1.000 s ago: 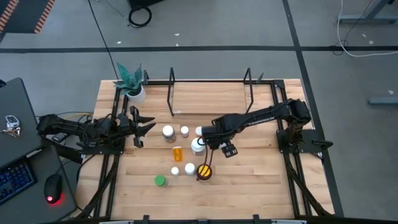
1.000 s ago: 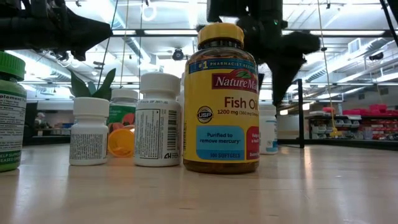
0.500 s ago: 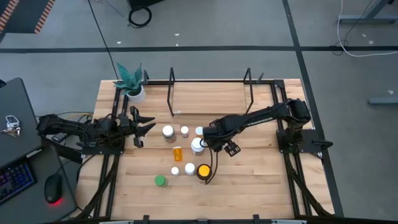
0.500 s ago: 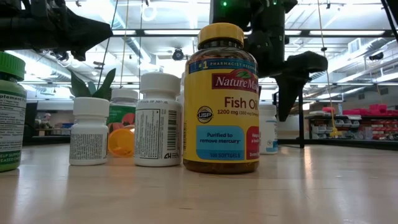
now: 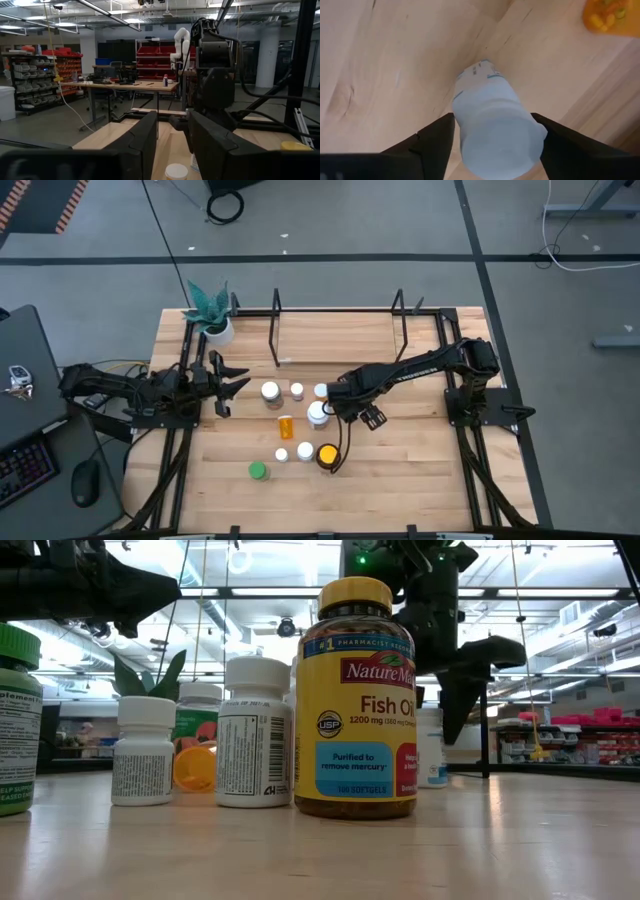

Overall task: Pick and place medicine bottles onto shelf by color
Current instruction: Put the white-blue pill bottle on the shelf

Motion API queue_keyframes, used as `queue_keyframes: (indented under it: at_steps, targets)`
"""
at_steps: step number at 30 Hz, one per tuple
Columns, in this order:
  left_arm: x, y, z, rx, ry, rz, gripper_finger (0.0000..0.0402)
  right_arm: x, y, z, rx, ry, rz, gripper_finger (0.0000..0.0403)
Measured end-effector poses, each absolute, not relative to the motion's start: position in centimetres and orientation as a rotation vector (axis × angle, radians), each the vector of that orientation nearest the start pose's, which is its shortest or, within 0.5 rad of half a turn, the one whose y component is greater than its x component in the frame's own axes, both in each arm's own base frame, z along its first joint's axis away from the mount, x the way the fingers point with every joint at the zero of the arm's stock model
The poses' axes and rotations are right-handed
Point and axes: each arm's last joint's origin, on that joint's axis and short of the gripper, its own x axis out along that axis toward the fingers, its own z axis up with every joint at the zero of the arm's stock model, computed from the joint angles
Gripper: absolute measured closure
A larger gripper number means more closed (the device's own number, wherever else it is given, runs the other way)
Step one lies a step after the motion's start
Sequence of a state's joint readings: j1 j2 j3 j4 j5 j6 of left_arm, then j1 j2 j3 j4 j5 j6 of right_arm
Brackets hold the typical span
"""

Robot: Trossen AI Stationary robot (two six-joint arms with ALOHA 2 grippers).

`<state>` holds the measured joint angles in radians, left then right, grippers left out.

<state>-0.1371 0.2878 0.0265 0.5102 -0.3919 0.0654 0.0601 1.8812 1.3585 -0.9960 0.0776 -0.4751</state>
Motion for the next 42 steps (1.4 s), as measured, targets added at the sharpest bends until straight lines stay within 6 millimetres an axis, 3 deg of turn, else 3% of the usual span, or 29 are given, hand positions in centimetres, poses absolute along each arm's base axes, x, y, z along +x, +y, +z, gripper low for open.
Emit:
queue_keyframes:
  at_steps: [13, 28, 42]
  targets:
    - [11.1, -0.4, 19.6, 0.0, -0.232, 0.261, 0.028, 34.6, 1.9, 18.6, -0.474, 1.502, 0.34, 0.0198]
    - [11.1, -0.4, 19.6, -0.002, -0.233, 0.261, 0.0279, 34.5, 1.7, 18.6, -0.404, 1.522, 0.281, 0.0201]
    - [11.1, -0.4, 19.6, -0.002, -0.233, 0.261, 0.0278, 34.5, -1.9, 20.5, -0.157, 1.581, 0.123, 0.0201]
